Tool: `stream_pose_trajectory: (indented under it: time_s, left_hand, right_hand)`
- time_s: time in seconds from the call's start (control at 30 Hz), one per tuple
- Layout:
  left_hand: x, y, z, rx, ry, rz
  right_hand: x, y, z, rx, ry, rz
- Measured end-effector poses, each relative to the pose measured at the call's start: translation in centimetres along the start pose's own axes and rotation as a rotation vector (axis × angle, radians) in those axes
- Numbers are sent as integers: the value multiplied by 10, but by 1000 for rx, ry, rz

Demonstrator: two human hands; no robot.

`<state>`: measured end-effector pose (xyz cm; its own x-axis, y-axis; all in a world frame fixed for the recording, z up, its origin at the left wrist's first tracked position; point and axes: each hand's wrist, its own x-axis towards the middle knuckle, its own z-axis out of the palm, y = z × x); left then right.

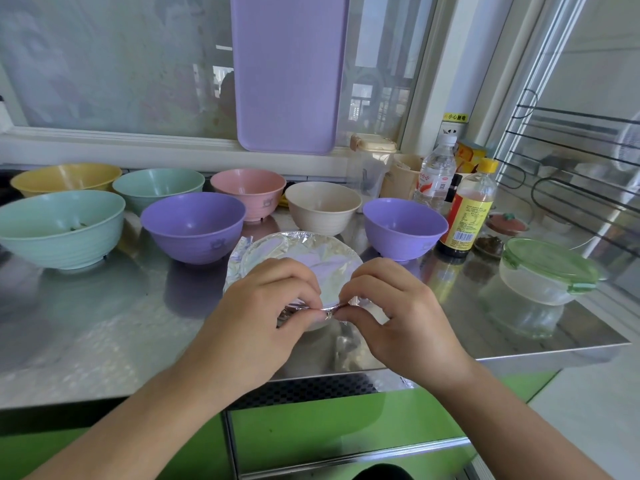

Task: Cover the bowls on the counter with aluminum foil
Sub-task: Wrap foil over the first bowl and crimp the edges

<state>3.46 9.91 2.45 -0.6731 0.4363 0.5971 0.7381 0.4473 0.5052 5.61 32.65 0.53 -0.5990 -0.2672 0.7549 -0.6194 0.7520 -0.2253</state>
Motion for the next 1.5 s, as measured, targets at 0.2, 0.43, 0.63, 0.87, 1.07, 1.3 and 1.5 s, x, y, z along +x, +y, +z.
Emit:
stream_pose_trajectory:
  time_s: [0.2, 0.43, 0.63, 0.87, 1.07, 1.3, 1.5]
  left_hand:
    - [-1, -1, -1, -24, 26, -34]
    - [-5, -2, 0, 8, 42, -15]
    - [-7, -2, -2, 10, 25, 4]
    - [-7, -2, -5, -14, 13, -1]
    - [-8, 0, -8, -37, 12, 0]
    - [-8, 0, -10, -49, -2, 2]
    - [-8, 2, -10, -56, -9, -10]
  right_hand:
    - [-4, -6, -2, 50, 28, 137]
    - [-4, -14, -1, 497, 34, 680]
    - [-2, -8, 3, 615, -53, 856]
    - [-1, -6, -2, 605, -209, 751]
    - [0, -3, -4, 344, -208, 701]
    - [9, -9, -15, 357, -338, 608]
    - [7, -10, -13, 291, -366, 619]
